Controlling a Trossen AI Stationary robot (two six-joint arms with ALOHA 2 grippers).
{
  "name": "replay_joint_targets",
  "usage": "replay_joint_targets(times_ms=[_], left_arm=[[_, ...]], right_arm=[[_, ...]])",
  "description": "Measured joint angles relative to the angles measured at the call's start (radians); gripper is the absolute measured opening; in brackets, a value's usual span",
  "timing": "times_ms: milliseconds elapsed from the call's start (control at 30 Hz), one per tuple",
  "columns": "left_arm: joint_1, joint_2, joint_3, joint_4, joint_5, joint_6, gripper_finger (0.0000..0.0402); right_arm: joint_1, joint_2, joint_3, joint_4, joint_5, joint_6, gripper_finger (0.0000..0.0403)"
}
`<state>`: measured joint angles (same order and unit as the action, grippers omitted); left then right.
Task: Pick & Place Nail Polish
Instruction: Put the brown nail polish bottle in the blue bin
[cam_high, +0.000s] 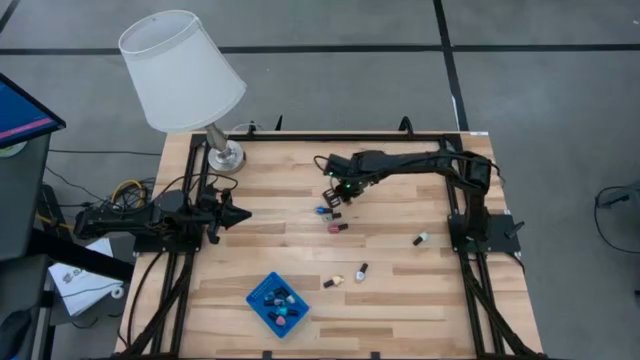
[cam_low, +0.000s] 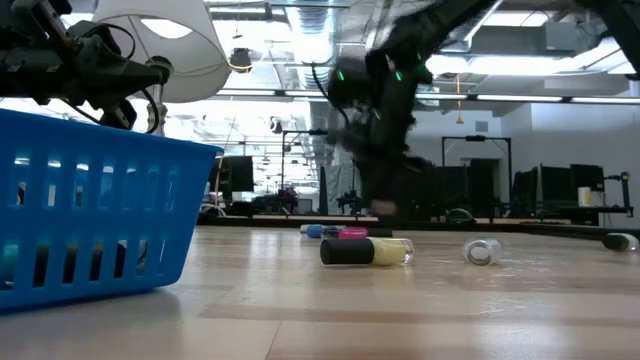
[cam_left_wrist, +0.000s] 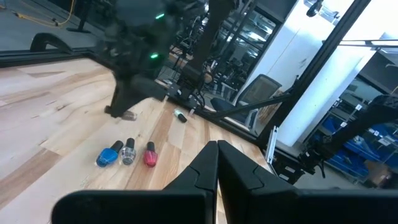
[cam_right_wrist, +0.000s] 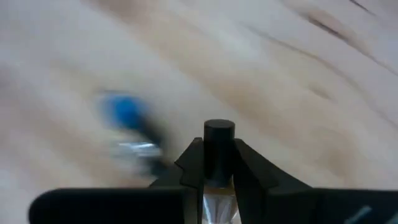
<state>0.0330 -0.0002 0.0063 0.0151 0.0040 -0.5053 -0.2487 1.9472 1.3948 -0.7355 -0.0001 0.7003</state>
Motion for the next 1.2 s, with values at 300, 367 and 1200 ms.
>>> replay_joint_targets(times_ms=[300, 367, 1200], left_arm=[[0.000, 0.000, 0.000, 0.000, 0.000, 0.000, 0.0001], [0.000, 0.000, 0.000, 0.000, 0.000, 0.000, 0.0001], [0.000, 0.000, 0.000, 0.000, 0.000, 0.000, 0.0001]], right_arm=[[0.251, 0.004, 0.251, 0.149, 0.001, -0.129, 0.0044], [0.298, 0.021, 0.271, 0.200, 0.002, -0.133, 0.0044], [0.547, 0.532, 0.841, 0.201, -0.007, -0.363, 0.0044]])
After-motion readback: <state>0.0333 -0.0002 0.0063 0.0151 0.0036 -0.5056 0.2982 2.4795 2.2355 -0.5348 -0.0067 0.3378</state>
